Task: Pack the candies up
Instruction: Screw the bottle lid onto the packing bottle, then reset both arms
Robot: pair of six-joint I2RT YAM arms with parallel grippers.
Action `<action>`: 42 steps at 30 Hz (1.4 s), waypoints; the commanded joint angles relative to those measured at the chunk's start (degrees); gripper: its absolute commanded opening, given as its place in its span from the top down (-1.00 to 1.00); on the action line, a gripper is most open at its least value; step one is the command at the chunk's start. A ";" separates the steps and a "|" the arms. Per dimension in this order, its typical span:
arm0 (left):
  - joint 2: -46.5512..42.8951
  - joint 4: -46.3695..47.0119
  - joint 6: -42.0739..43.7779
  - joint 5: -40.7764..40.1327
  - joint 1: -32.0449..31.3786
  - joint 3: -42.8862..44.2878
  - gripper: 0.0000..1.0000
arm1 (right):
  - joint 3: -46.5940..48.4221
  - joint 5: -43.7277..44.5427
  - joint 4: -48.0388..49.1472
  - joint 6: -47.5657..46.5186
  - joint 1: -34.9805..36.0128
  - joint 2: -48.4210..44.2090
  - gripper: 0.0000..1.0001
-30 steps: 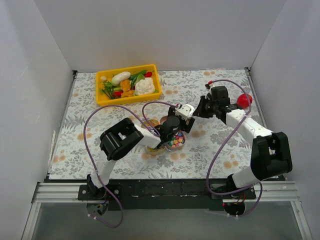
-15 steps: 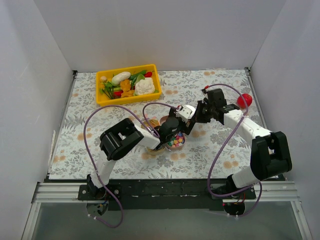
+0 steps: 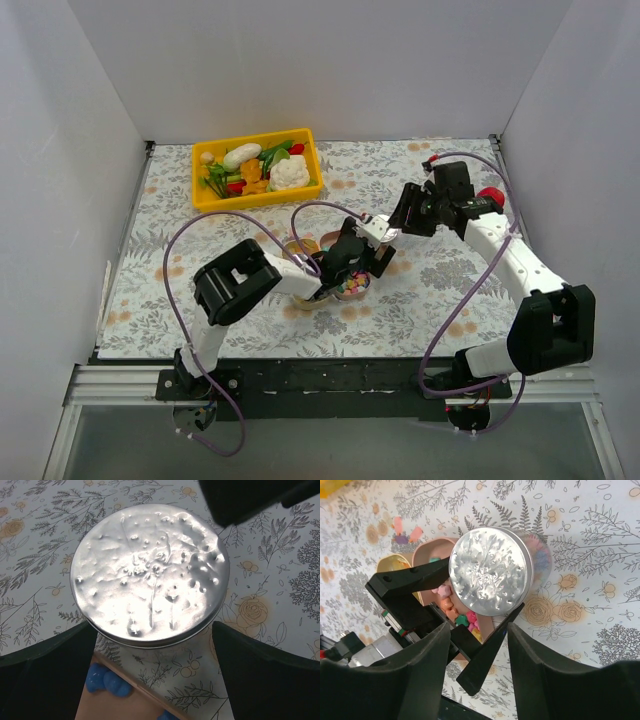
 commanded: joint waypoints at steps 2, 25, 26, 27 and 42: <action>-6.63 -8.58 -0.58 -0.55 -0.26 -0.86 -0.96 | 2.99 -2.67 -0.71 0.05 -3.08 -1.81 -0.18; -60.84 -43.01 -24.73 -5.83 12.90 -17.64 -0.96 | -1.32 12.26 1.22 -4.52 -8.27 -7.87 -0.56; -61.82 -44.09 -25.27 -4.09 14.75 -18.08 -0.96 | -1.58 12.61 1.13 -4.35 -8.54 -8.22 -0.58; -63.05 -45.05 -25.80 -3.37 17.72 -18.26 -0.96 | -2.19 13.05 1.22 -4.26 -8.63 -8.48 -0.58; -68.16 -47.53 -33.45 11.84 39.55 -23.88 -0.96 | -9.14 20.79 1.92 -2.67 -8.71 -14.19 -0.59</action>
